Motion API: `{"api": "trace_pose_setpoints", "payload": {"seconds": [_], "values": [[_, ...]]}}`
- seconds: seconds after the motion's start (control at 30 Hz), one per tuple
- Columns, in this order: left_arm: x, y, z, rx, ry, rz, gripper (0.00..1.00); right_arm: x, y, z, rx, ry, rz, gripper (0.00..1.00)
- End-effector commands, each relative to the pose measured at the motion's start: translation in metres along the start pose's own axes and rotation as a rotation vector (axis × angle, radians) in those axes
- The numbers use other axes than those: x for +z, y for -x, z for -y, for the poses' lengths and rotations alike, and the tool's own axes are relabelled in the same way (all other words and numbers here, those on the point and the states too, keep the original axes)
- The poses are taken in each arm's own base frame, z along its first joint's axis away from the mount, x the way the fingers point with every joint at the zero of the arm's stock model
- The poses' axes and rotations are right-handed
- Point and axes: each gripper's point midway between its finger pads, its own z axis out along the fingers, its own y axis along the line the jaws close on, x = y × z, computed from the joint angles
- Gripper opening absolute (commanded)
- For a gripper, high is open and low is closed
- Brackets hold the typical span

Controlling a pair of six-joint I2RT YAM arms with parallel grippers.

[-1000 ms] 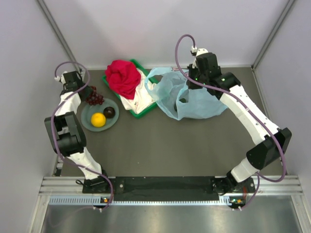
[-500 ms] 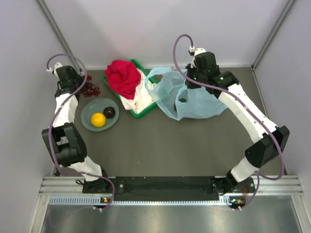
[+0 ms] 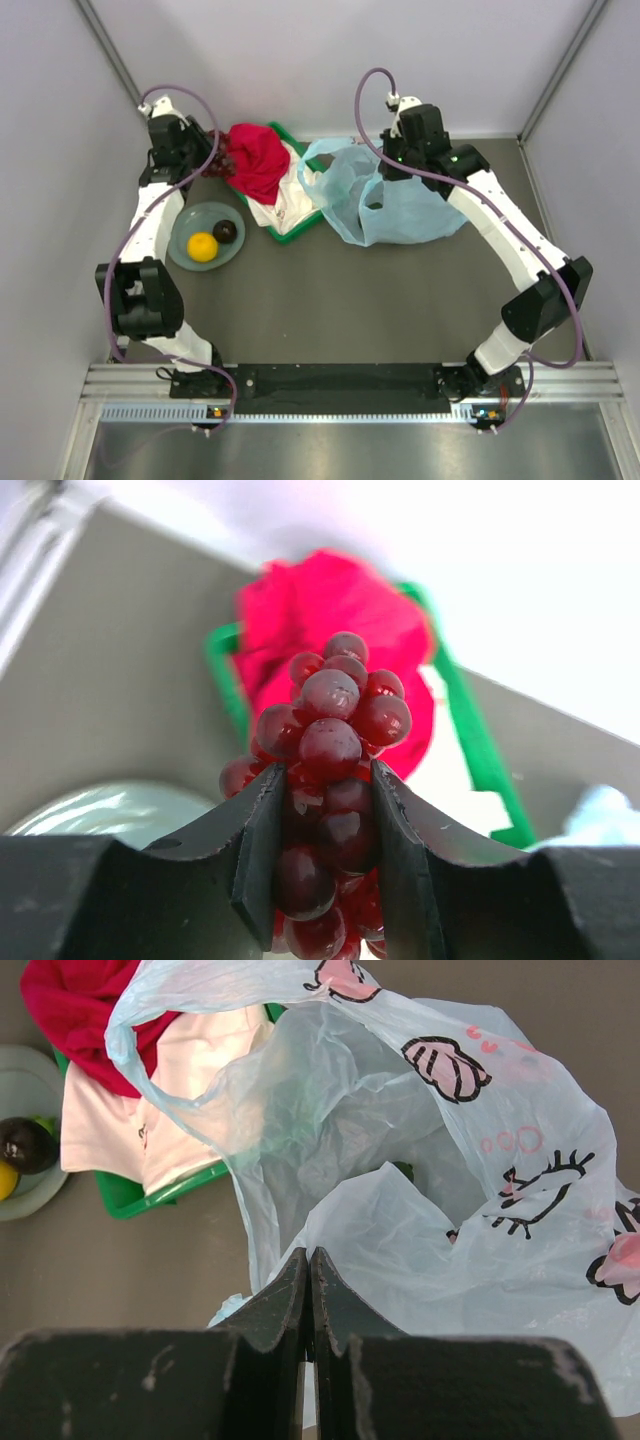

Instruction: Place the fruits into the plastic bag

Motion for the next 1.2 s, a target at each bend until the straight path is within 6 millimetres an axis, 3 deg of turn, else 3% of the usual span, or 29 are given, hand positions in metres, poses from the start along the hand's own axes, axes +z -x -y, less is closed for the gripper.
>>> {"api": "trace_pose_setpoints", "payload": {"seconds": [0.0, 0.17, 0.27, 0.43, 0.47, 0.67, 0.83, 1.03, 1.17], "values": [[-0.003, 0.054, 0.05, 0.076, -0.169, 0.155, 0.42, -0.008, 0.027, 0.001, 0.015, -0.004, 0.076, 0.0], [-0.004, 0.062, 0.113, 0.2, -0.353, 0.153, 0.42, -0.006, 0.028, 0.001, 0.029, -0.011, 0.078, 0.0], [-0.014, 0.049, 0.165, 0.177, -0.494, 0.134, 0.42, -0.006, 0.028, 0.001, 0.04, -0.012, 0.077, 0.0], [-0.042, 0.026, 0.24, 0.159, -0.728, 0.121, 0.42, -0.007, 0.026, 0.002, 0.047, -0.019, 0.069, 0.0], [-0.044, 0.012, 0.255, 0.147, -0.773, 0.091, 0.42, -0.007, 0.026, 0.001, 0.048, -0.017, 0.07, 0.0], [-0.081, -0.031, 0.311, 0.166, -0.992, -0.008, 0.4, -0.007, 0.026, 0.002, 0.055, -0.018, 0.066, 0.0], [-0.104, -0.058, 0.327, 0.179, -1.061, -0.069, 0.4, -0.006, 0.021, -0.001, 0.07, -0.007, 0.052, 0.0], [-0.118, -0.083, 0.321, 0.201, -1.074, -0.135, 0.4, -0.009, 0.017, -0.001, 0.072, -0.004, 0.042, 0.0], [-0.117, -0.101, 0.31, 0.262, -1.041, -0.188, 0.4, -0.013, 0.016, 0.0, 0.071, -0.003, 0.046, 0.0]]}}
